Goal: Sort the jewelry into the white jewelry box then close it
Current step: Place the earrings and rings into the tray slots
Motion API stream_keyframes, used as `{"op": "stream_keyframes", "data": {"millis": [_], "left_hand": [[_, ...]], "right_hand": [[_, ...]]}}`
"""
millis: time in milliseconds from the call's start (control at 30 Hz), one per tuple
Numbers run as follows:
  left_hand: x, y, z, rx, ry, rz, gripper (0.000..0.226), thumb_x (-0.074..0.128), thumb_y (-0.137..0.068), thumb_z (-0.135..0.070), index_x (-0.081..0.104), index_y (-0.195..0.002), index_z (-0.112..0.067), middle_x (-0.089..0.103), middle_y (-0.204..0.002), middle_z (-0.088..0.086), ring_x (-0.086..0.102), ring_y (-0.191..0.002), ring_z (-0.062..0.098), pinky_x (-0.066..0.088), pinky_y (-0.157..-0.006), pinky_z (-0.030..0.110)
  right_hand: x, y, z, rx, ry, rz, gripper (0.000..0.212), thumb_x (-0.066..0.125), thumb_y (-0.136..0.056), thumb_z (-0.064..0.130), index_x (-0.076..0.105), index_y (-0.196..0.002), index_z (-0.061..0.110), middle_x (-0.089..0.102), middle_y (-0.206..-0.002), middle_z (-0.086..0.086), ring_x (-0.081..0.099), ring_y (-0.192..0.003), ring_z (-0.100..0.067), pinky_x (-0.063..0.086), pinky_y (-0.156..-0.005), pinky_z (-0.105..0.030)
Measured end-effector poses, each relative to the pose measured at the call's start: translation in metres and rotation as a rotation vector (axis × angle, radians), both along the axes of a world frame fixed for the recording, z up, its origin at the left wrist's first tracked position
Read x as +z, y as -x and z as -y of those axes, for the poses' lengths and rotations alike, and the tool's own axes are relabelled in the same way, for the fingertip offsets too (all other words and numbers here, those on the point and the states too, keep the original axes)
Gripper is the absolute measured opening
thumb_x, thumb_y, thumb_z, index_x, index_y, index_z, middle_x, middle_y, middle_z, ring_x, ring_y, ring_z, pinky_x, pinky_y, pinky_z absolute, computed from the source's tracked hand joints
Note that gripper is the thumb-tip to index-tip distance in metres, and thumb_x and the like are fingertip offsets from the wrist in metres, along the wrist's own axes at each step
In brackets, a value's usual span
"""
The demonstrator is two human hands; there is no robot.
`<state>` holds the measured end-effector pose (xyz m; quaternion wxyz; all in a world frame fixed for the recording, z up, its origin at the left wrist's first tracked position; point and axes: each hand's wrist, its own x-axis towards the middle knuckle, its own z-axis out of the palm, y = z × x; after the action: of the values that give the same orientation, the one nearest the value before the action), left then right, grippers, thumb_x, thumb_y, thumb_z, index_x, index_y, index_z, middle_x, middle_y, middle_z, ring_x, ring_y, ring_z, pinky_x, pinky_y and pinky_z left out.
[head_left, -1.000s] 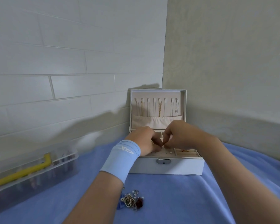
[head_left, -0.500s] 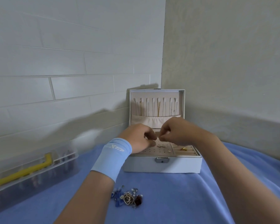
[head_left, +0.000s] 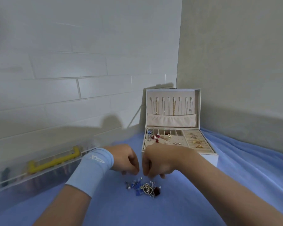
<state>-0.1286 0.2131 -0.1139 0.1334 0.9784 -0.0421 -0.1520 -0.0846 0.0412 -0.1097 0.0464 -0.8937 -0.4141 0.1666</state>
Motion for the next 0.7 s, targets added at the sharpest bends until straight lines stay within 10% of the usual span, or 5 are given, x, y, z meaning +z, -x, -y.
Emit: {"op": "stream_keyframes", "data": {"millis": [333,700], "left_hand": [[-0.019,-0.008,0.013,-0.004,-0.012,0.009,0.016,0.075,-0.081,-0.036,0.077,-0.092,-0.024,0.077,-0.09,0.0,0.068,-0.068,0.012,0.052,-0.072,0.021],[-0.005,-0.004,0.005,-0.021,0.152,0.026,0.013,0.059,-0.089,-0.02,0.072,-0.089,-0.02,0.076,-0.087,-0.002,0.067,-0.063,0.006,0.049,-0.054,0.02]], "right_hand": [[0.0,0.0,0.005,0.011,0.09,-0.097,0.025,0.07,-0.087,0.009,0.076,-0.109,0.02,0.078,-0.093,-0.01,0.069,-0.069,-0.015,0.048,-0.044,-0.014],[0.014,-0.006,0.015,-0.053,-0.19,-0.194,0.011,0.067,-0.09,0.007,0.072,-0.098,0.013,0.069,-0.062,0.004,0.068,-0.055,-0.013,0.047,-0.045,-0.022]]}}
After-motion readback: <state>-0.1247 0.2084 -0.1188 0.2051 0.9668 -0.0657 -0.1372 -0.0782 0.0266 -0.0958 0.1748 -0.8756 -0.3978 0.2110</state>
